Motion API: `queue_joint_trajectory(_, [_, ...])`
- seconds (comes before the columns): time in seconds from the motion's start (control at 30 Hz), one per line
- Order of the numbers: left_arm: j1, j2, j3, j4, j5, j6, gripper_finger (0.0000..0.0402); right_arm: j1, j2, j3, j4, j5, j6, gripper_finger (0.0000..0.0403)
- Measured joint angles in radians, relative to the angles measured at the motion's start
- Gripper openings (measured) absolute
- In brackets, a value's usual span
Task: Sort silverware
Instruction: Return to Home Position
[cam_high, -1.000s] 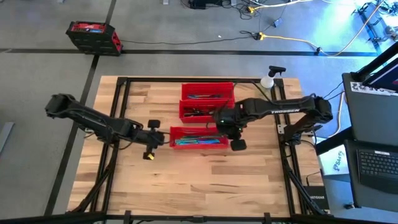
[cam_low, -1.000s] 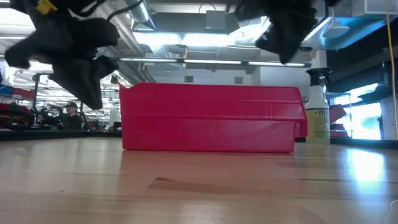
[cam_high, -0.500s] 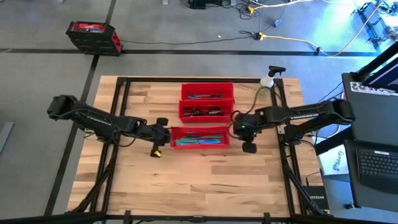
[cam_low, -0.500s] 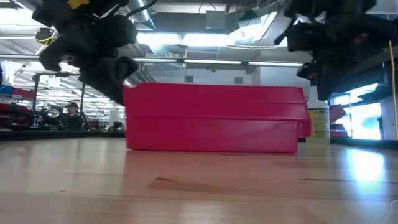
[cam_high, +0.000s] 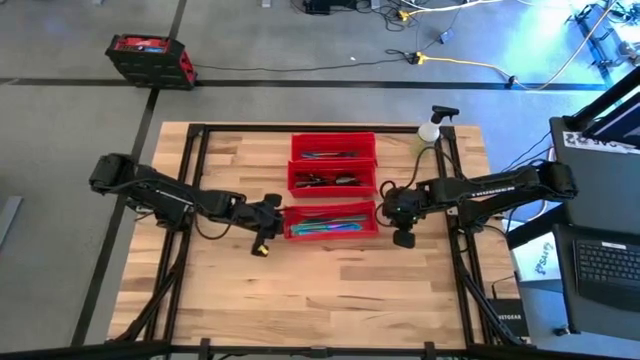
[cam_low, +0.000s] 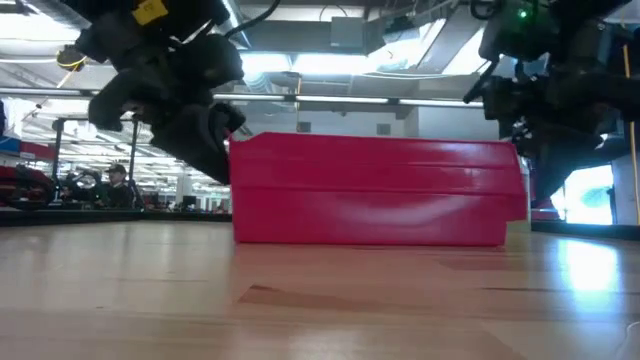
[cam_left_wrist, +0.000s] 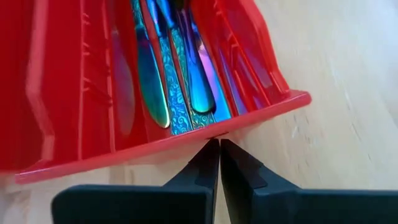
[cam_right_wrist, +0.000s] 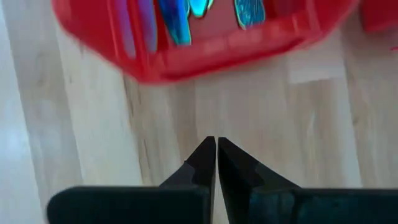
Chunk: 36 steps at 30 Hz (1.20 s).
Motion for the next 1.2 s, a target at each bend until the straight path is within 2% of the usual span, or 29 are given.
queue_joint_trajectory(0.23, [0.017,0.008,0.001,0.031,-0.005,0.009,0.0000,0.000,0.005,0.002,0.047,-0.005,0.089,0.0001])
queue_joint_trajectory(0.37, [0.034,0.008,0.001,0.033,-0.008,0.013,0.0000,0.016,0.004,0.041,-0.061,0.017,0.099,0.0000])
queue_joint_trajectory(0.43, [0.040,0.008,0.001,0.036,-0.010,0.017,0.0000,0.038,0.004,0.063,-0.117,0.051,0.079,0.0000])
queue_joint_trajectory(0.63, [0.028,-0.017,0.001,-0.005,-0.022,0.017,0.0000,0.121,0.000,0.174,-0.223,0.065,0.118,0.0000])
queue_joint_trajectory(0.73, [0.024,-0.043,0.002,-0.021,-0.025,0.015,0.0000,0.186,0.000,0.238,-0.214,0.109,0.137,0.0000])
queue_joint_trajectory(0.87, [0.028,-0.097,0.002,-0.113,-0.108,-0.055,0.0000,0.264,0.002,0.283,-0.149,0.195,0.137,0.0000])
queue_joint_trajectory(0.93, [0.010,-0.141,0.002,-0.131,-0.116,-0.073,0.0000,0.300,0.004,0.283,-0.105,0.212,0.130,0.0000])
queue_joint_trajectory(1.13, [-0.115,-0.207,0.002,-0.136,-0.085,-0.074,0.0000,0.389,0.038,0.264,-0.008,0.236,0.126,0.0000])
queue_joint_trajectory(1.2, [-0.172,-0.205,0.001,-0.137,-0.126,-0.099,0.0000,0.420,0.057,0.264,0.040,0.263,0.125,0.0000])
